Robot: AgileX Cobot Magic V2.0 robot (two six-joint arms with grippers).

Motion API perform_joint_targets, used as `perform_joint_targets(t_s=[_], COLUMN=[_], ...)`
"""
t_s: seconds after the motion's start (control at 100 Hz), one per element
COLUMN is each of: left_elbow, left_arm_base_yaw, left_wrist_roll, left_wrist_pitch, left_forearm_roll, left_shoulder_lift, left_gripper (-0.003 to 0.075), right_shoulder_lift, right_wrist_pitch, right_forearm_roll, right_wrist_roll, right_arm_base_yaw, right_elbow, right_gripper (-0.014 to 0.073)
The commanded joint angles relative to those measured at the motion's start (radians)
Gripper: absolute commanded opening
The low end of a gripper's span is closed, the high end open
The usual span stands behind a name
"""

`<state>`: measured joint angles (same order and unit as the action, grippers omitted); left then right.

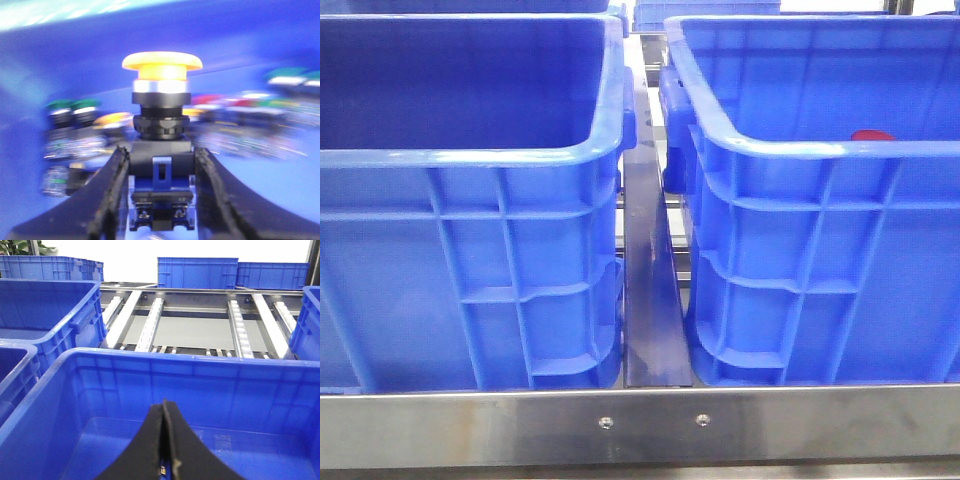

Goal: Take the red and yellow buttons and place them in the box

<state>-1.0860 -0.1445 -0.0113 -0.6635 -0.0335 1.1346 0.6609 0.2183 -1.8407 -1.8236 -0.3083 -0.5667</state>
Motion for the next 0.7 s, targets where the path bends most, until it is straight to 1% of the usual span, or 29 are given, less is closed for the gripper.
perform_joint_targets(t_s=[0.0, 0.13, 0.33, 0.56, 0.69], left_elbow=[0.004, 0.022, 0.022, 0.022, 0.022], left_arm_base_yaw=[-0.060, -0.168, -0.381, -0.649, -0.764], left_wrist_roll=[-0.002, -0.002, -0.002, -0.002, -0.002], left_wrist_pitch=[0.067, 0.053, 0.058, 0.176, 0.239], left_forearm_roll=[0.021, 0.068, 0.112, 0.119, 0.119], left_shoulder_lift=[-0.096, -0.179, -0.195, -0.146, -0.091], left_gripper=[-0.0019, -0.0019, -0.0019, -0.0019, -0.0019], right_shoulder_lift=[-0.004, -0.004, -0.004, -0.004, -0.004], right_wrist_pitch=[-0.051, -0.076, -0.113, -0.130, -0.130], right_forearm_roll=[-0.075, -0.075, -0.075, -0.075, -0.075], right_wrist_roll=[-0.007, -0.007, -0.007, -0.007, -0.007], right_arm_base_yaw=[0.004, 0.004, 0.004, 0.004, 0.004], right_elbow=[-0.029, -0.029, -0.029, -0.029, -0.029], right_gripper=[-0.0067, -0.0067, -0.0067, -0.0067, -0.0067])
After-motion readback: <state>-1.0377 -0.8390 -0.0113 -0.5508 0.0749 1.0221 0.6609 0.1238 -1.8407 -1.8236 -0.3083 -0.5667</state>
